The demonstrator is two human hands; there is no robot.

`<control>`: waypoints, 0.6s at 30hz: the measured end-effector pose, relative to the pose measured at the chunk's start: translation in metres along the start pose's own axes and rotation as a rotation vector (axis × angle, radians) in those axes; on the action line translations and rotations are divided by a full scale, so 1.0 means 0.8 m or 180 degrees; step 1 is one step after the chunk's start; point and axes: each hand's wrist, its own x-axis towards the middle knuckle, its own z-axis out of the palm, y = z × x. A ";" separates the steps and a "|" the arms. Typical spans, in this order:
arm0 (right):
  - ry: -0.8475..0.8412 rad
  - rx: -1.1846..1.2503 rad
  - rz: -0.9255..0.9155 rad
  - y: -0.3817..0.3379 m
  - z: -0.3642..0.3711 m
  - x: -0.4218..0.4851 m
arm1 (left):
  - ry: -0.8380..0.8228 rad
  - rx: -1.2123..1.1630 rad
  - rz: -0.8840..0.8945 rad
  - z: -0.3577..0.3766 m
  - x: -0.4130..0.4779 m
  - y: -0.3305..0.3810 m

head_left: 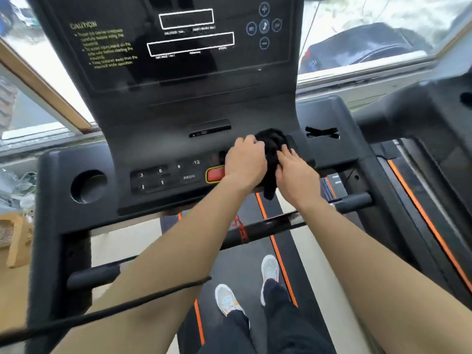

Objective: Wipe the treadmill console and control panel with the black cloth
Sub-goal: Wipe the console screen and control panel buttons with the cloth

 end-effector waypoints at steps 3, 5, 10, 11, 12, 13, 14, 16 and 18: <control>0.0019 0.0360 0.0185 0.009 -0.007 -0.026 | 0.0073 -0.0021 0.0256 0.018 -0.022 0.040; 0.0245 0.0822 0.0356 0.016 -0.016 -0.037 | 0.0014 -0.0302 0.0138 0.021 -0.032 0.038; 0.0189 0.2450 0.0930 0.024 -0.032 -0.054 | -0.0283 -0.1241 -0.0637 -0.004 -0.065 0.025; 0.0107 0.2813 0.0952 0.022 -0.031 -0.056 | -0.0286 -0.1429 -0.0897 -0.011 -0.076 0.023; 0.0020 0.3131 0.0976 0.019 -0.032 -0.060 | -0.0288 -0.1621 -0.1170 -0.018 -0.089 0.022; -0.0077 0.3386 0.1007 0.013 -0.034 -0.064 | -0.0305 -0.1759 -0.1446 -0.024 -0.103 0.021; -0.0213 0.3604 0.1018 0.006 -0.036 -0.066 | -0.0335 -0.1790 -0.1699 -0.030 -0.120 0.019; -0.0606 0.3967 0.0972 -0.010 -0.044 -0.070 | -0.0497 -0.1645 -0.2021 -0.039 -0.160 0.017; -0.1188 0.4318 0.0756 -0.035 -0.052 -0.076 | -0.0647 -0.1712 -0.2217 -0.045 -0.203 0.019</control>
